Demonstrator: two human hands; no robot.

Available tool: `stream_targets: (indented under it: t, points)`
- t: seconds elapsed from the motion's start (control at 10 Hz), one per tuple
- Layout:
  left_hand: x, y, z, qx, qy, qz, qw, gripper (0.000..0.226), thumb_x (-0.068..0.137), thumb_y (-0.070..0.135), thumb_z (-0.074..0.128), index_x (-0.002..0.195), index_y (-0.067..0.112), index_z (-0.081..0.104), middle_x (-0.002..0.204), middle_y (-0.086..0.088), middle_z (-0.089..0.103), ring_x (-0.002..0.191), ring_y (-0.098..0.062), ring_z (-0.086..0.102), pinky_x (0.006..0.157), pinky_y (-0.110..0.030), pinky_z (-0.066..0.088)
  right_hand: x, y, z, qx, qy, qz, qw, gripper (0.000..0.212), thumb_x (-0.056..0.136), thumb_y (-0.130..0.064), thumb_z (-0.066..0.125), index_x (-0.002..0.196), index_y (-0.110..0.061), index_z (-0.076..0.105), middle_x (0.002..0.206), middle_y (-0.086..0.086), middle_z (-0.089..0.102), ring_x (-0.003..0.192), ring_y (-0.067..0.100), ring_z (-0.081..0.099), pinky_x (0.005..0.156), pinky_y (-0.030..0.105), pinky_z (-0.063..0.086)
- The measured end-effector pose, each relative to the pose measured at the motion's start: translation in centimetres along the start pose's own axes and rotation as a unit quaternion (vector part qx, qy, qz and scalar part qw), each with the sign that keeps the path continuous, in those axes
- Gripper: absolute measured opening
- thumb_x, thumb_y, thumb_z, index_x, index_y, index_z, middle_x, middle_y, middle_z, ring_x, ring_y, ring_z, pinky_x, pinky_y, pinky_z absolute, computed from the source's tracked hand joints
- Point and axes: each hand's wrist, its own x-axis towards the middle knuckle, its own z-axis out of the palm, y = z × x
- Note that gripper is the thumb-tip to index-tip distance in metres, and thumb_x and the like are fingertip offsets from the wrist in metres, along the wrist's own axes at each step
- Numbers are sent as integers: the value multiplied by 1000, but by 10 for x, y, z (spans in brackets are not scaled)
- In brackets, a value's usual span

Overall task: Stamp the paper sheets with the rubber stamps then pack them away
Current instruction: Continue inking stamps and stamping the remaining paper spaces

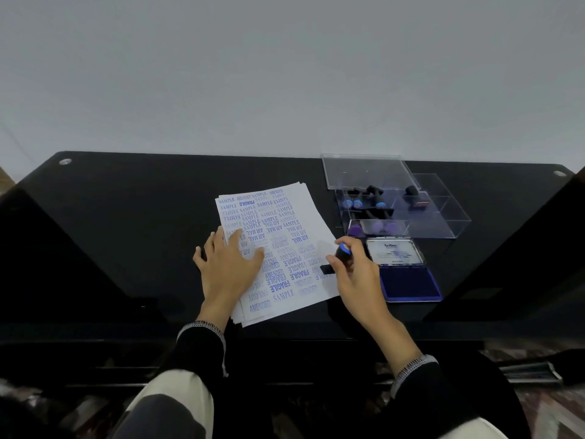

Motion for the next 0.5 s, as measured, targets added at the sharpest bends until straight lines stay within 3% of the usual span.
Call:
stream_targets:
  t: [0.1,0.3,0.5]
  points:
    - [0,0,0,-2,0,2,1000,68,88,62,45,144,25,39,156,-3,24,146,-23,14,117,-50,3,-8,2,2,-7,-23,-15,1000,24,93,-13,58,114,-18,49,80,-5,53,56,9,42,56,14,37]
    - [0,0,-1,0,-4,1,1000,68,88,62,45,145,25,38,157,-4,23,146,-23,13,117,-50,2,-12,0,2,-11,-52,-26,998,24,92,-8,57,110,-21,49,88,-6,55,62,2,50,60,11,39]
    - [1,0,1,1,-4,1,1000,69,88,62,45,145,25,38,157,-3,24,146,-23,14,117,-50,2,-14,-5,1,-23,-57,-40,997,21,91,-3,57,108,-12,49,84,-8,52,61,-4,52,56,6,35]
